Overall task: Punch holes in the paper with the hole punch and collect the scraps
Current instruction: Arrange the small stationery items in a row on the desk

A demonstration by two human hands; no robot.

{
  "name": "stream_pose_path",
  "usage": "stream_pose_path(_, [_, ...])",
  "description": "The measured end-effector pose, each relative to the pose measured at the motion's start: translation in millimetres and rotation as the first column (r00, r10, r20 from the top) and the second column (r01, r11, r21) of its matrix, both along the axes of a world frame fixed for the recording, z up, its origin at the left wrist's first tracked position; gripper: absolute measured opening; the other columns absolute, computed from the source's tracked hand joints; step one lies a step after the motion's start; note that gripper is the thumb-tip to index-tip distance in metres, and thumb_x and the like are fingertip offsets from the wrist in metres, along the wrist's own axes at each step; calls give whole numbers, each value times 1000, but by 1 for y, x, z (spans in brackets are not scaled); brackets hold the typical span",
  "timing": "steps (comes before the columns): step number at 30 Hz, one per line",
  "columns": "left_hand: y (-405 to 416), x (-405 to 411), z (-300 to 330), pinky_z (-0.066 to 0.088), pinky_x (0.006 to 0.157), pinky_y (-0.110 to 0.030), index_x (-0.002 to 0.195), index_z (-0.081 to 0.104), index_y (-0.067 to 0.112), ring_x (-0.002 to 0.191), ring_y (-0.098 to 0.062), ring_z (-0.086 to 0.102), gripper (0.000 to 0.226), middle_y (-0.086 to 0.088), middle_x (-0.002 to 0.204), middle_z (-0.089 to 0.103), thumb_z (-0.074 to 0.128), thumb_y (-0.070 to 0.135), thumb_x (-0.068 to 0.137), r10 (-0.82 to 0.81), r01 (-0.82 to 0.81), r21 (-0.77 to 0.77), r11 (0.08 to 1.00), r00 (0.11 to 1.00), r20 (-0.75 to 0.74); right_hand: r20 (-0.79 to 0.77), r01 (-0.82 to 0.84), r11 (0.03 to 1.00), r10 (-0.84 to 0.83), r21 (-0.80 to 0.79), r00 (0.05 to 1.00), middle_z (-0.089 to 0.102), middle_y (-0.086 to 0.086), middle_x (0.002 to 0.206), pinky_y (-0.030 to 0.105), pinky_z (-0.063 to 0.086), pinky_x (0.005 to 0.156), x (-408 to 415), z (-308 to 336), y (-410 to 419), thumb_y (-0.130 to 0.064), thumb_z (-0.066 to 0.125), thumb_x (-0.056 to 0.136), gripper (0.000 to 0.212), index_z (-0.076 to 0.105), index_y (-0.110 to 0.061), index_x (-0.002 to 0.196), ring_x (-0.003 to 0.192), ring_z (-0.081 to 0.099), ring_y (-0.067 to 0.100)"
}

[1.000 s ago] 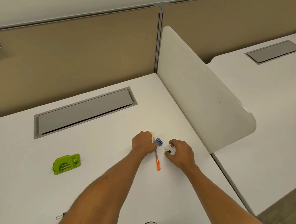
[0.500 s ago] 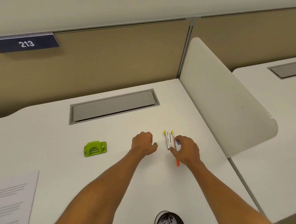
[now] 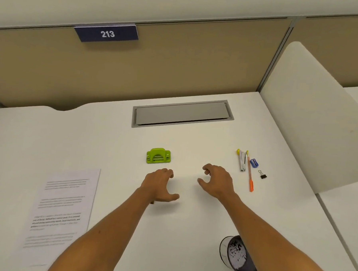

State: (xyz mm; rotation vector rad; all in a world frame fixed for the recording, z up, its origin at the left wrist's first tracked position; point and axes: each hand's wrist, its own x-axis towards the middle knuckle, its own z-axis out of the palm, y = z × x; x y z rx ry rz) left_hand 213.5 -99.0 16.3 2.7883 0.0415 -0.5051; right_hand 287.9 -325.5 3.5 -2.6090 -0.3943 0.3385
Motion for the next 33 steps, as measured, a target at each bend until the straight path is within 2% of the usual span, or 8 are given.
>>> stream_pose_path(5, [37, -45, -10, 45, 88, -31, 131, 46, 22, 118, -16, 52, 78, 5, 126, 54, 74, 58, 68, -47, 46, -11, 999, 996, -79, -29, -59, 998, 58, -10, 998, 67, -9, 107, 34, 48, 87, -27, -7, 31, -43, 68, 81, 45, 59, -23, 120, 104, 60, 17])
stream_pose_path(10, [49, -62, -18, 47, 93, -34, 137, 45, 18, 122, -19, 50, 66, 0, 131, 50, 69, 43, 81, -43, 47, 38, 998, 994, -98, -39, -90, 996, 89, -18, 995, 67, -10, 107, 32, 48, 85, -47, -11, 52, -44, 67, 81, 45, 60, -24, 120, 103, 60, 16])
stream_pose_path(15, [39, -66, -24, 46, 86, -33, 120, 59, 14, 112, -24, 54, 33, -5, 121, 57, 60, 25, 89, -54, 66, 111, 992, 993, -110, -40, -83, 996, 82, -20, 996, 67, -10, 107, 31, 47, 84, -59, -14, 58, -43, 67, 81, 44, 60, -24, 119, 102, 60, 16])
stream_pose_path(18, [35, -68, -26, 46, 81, -31, 112, 65, 15, 109, -24, 56, 24, -4, 117, 61, 56, 15, 90, -48, 60, 138, 989, 995, -93, -29, -69, 997, 68, -19, 997, 67, -11, 106, 30, 47, 83, -60, -14, 56, -42, 67, 80, 44, 60, -23, 119, 102, 60, 16])
stream_pose_path(25, [29, -66, -28, 45, 76, -29, 100, 66, 15, 104, -23, 59, 20, -2, 109, 64, 57, 19, 82, -36, 48, 168, 985, 997, -73, -24, -29, 999, 29, -18, 999, 67, -11, 106, 32, 47, 84, -56, -13, 43, -43, 67, 81, 44, 59, -24, 120, 103, 60, 15])
stream_pose_path(29, [21, -54, -26, 42, 76, -30, 104, 63, 14, 107, -22, 54, 26, -1, 113, 58, 57, 27, 82, -70, 66, 172, 983, 997, 20, -10, -3, 1000, 3, -7, 1000, 67, -12, 105, 32, 48, 85, -48, -9, 31, -43, 67, 81, 43, 59, -24, 119, 103, 60, 15])
stream_pose_path(33, [3, -29, -15, 34, 74, -28, 99, 65, 15, 109, -22, 51, 25, 0, 114, 56, 60, 29, 79, -120, 99, 154, 983, 984, 133, 14, 23, 1000, -23, -9, 1000, 67, -11, 109, 33, 48, 86, -36, -2, 14, -42, 67, 80, 43, 60, -23, 119, 104, 61, 16])
